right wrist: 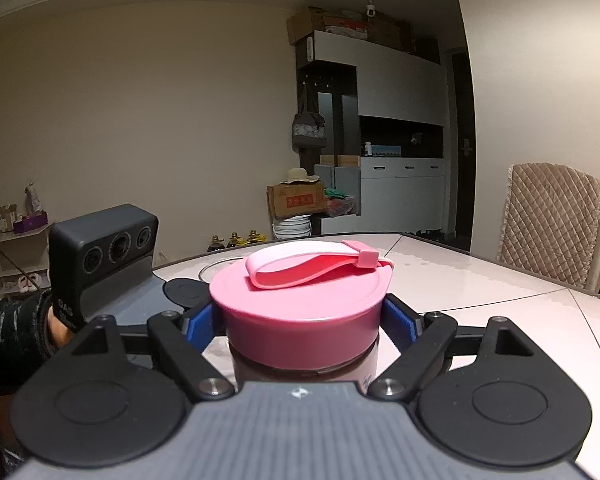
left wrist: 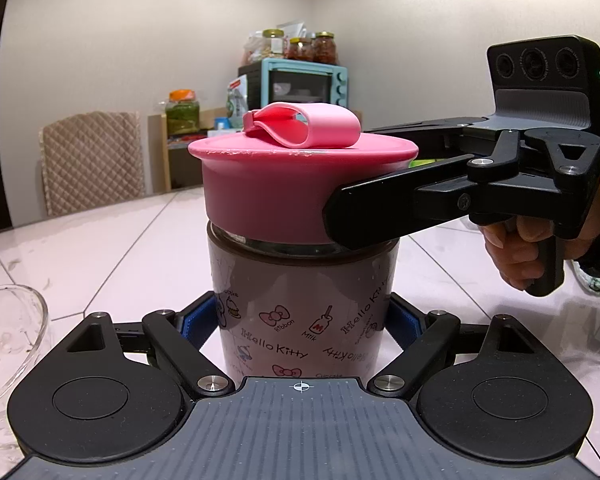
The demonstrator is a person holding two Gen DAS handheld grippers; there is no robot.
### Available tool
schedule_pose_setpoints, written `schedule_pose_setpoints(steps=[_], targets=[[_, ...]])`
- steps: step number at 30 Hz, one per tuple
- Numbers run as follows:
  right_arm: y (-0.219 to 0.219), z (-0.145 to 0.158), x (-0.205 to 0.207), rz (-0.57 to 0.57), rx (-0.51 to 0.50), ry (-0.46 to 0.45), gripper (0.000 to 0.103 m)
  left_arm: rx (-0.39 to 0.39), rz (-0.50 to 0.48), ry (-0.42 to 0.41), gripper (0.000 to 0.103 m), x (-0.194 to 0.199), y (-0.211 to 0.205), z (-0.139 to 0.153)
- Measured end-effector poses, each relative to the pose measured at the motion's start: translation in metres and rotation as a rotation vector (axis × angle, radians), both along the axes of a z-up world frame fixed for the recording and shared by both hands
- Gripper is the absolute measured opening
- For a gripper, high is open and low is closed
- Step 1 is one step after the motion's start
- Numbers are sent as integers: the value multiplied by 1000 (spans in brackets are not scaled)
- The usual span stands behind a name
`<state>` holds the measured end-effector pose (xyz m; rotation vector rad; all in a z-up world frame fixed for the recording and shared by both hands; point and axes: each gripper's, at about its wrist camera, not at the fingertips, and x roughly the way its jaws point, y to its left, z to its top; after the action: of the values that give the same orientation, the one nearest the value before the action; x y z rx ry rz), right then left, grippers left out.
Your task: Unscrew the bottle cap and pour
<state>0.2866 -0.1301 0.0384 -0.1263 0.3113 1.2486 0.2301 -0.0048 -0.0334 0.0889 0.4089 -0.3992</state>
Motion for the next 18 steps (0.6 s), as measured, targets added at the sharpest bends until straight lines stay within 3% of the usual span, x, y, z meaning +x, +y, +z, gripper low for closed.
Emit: schedule_pose_setpoints(steps=[5, 13, 18], targets=[[1, 1, -15, -113, -40, -32, 97, 0, 0, 0, 90, 0, 0, 0], [7, 2, -57, -357, 13, -41, 100, 0, 0, 0, 90, 0, 0, 0], [20, -3, -71, -449, 46, -76, 100, 0, 0, 0, 90, 0, 0, 0]])
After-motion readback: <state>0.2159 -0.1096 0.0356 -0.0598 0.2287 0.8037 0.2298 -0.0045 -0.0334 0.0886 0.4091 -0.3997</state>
